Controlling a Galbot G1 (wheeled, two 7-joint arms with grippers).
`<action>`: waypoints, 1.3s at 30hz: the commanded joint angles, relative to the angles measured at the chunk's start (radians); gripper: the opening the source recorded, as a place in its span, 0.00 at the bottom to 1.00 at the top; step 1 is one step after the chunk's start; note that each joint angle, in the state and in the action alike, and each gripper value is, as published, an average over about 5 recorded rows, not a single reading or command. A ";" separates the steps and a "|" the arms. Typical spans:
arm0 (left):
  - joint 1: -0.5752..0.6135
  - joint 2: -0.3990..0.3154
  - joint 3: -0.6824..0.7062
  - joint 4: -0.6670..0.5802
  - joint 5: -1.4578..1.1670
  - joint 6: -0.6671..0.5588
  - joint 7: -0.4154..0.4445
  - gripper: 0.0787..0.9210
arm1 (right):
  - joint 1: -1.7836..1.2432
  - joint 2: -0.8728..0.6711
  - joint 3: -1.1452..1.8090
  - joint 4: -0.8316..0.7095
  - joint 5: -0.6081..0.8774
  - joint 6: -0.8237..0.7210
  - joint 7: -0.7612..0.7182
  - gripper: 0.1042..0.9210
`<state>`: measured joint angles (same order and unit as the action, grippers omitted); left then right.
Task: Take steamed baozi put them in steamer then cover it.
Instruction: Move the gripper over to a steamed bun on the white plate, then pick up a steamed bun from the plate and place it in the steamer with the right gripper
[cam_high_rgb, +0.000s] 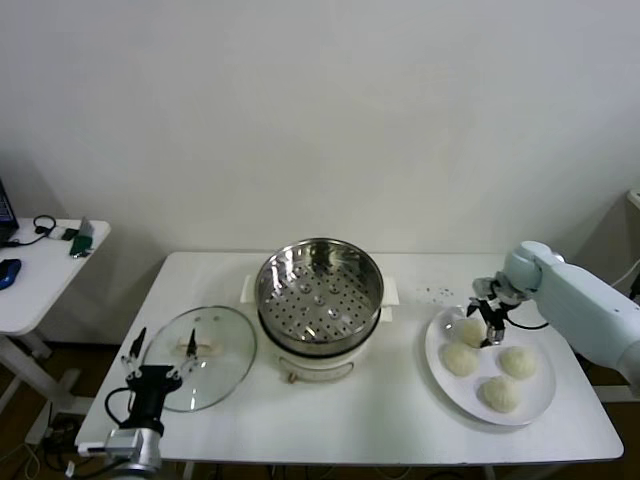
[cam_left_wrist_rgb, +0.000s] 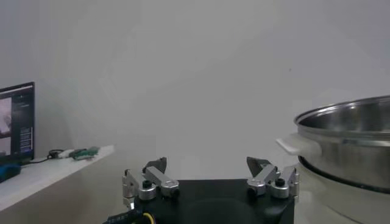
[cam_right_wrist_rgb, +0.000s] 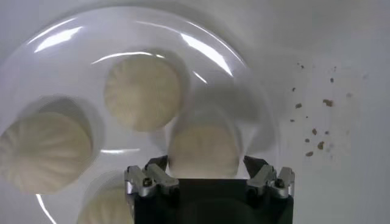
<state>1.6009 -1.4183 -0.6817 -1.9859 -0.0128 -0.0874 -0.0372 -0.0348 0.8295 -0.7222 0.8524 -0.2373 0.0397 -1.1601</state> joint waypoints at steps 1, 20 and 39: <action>0.002 0.000 0.000 -0.001 0.001 -0.001 0.000 0.88 | 0.007 0.021 -0.003 -0.019 -0.015 0.011 -0.004 0.77; 0.020 0.004 -0.005 -0.015 -0.002 -0.006 0.000 0.88 | 0.405 -0.032 -0.320 0.148 0.155 0.111 -0.053 0.70; 0.028 0.008 0.010 -0.020 -0.007 0.002 -0.006 0.88 | 0.747 0.386 -0.512 0.235 0.041 0.439 -0.054 0.74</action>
<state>1.6261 -1.4115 -0.6728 -2.0077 -0.0171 -0.0868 -0.0413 0.5911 1.0213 -1.1636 1.0477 -0.1192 0.3365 -1.2177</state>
